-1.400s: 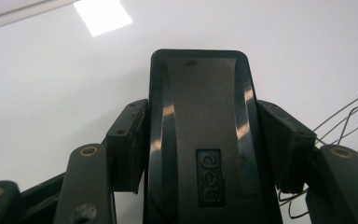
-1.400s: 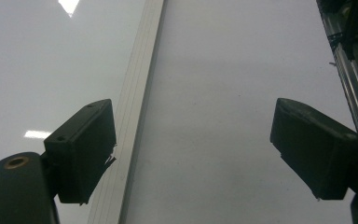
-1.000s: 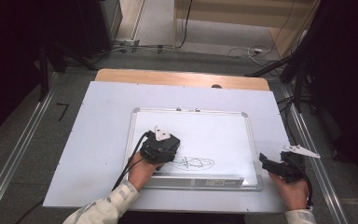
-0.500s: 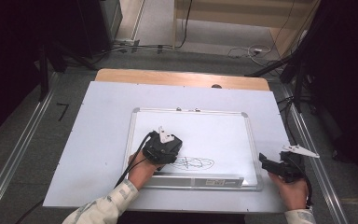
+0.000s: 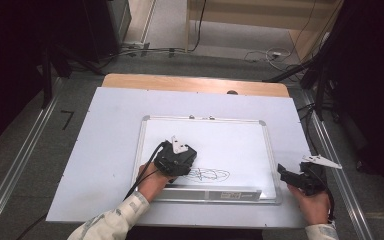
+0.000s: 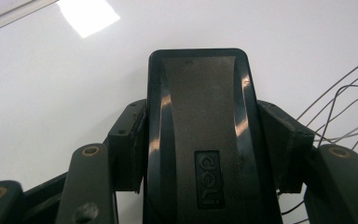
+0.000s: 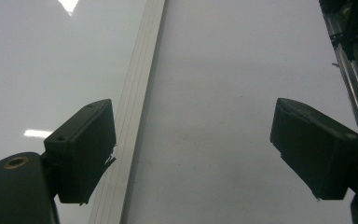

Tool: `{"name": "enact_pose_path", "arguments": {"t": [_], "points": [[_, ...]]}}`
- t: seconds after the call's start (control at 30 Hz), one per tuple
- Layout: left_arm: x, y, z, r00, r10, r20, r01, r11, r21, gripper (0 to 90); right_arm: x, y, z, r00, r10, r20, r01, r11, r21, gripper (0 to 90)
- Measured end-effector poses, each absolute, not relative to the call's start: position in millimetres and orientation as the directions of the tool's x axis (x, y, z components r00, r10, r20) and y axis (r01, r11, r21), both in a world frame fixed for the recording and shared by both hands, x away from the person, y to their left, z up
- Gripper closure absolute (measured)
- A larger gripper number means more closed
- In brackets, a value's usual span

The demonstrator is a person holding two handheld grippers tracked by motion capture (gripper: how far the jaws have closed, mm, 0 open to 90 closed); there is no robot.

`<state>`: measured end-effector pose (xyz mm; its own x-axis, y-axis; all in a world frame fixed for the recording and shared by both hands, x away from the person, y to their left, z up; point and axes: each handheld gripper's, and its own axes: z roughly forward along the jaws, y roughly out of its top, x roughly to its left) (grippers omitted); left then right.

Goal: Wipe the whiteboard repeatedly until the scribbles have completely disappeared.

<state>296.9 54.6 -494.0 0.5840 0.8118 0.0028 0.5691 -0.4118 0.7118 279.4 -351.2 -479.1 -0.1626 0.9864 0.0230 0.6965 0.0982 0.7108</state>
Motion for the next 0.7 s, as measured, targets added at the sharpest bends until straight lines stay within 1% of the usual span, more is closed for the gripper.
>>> {"name": "enact_pose_path", "arguments": {"t": [0.7], "points": [[299.8,47.0,-492.4,0.596,0.803,0.006,0.575,-0.432,0.694,40.5,280.2,-349.8,-479.3,-0.166,0.986,0.023,0.698,0.101,0.709,12.9]]}}
